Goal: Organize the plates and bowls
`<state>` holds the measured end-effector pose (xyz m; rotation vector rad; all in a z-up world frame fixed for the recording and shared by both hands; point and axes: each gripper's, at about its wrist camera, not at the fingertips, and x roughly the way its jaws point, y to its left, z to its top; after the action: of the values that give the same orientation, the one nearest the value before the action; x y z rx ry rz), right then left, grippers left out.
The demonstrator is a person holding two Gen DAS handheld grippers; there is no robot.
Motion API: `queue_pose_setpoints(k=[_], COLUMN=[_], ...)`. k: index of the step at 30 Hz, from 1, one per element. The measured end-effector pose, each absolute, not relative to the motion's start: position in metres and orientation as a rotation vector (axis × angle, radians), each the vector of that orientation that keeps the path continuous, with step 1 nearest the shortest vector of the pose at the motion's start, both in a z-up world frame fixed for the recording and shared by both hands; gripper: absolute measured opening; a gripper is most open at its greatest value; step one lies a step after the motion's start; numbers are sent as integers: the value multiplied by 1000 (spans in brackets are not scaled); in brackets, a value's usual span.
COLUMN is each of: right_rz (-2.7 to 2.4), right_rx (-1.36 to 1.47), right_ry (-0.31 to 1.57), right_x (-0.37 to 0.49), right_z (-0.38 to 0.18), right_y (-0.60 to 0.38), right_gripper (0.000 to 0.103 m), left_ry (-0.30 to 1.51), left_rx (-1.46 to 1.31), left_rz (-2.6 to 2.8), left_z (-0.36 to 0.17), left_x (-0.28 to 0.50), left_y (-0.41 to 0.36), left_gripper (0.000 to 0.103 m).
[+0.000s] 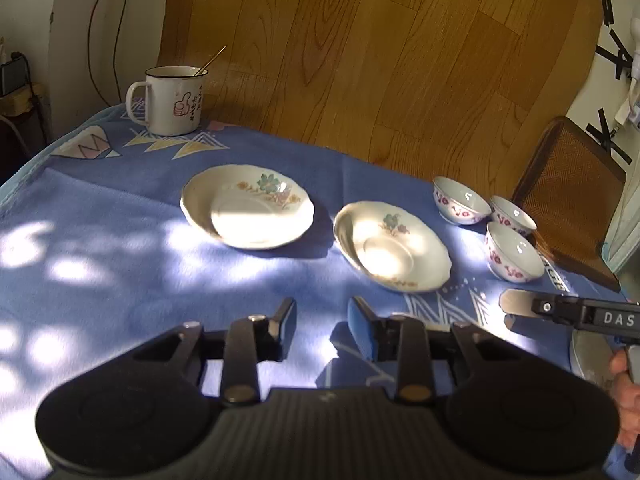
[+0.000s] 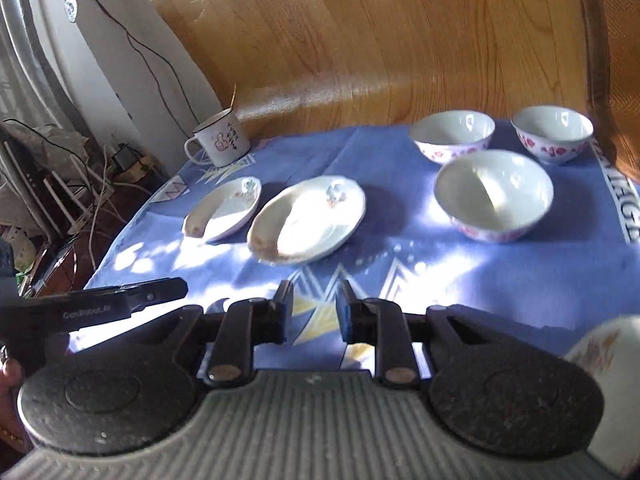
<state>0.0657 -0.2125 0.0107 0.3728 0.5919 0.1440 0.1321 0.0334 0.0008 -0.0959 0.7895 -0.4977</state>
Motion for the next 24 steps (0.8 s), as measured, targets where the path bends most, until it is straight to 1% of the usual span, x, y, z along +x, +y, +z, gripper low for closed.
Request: queue_pose_setpoints(k=[5, 10, 19, 20, 21, 22, 23, 24], right_rz=[92, 50, -2, 0, 6, 10, 10, 12], right_rx=[380, 410, 450, 453, 453, 450, 445, 435], right_ry=[638, 645, 655, 658, 658, 659, 654, 649], right_x=[105, 123, 143, 144, 144, 144, 142, 140], right_z=[8, -1, -18, -19, -20, -20, -19, -18], right_y=[-220, -220, -222, -222, -222, -221, -220, -218], right_gripper=[27, 31, 31, 29, 20, 14, 14, 13], left_ry=[856, 877, 888, 884, 881, 876, 875, 871], left_rx=[-164, -148, -103, -98, -92, -88, -84, -78], left_rz=[-529, -509, -459, -456, -453, -453, -458, -463], left_z=[-6, -16, -31, -31, -32, -31, -31, -31], left_x=[173, 194, 208, 207, 207, 206, 205, 204], left_y=[14, -3, -17, -18, -19, -20, -21, -22], left_gripper=[30, 30, 32, 32, 31, 27, 25, 20])
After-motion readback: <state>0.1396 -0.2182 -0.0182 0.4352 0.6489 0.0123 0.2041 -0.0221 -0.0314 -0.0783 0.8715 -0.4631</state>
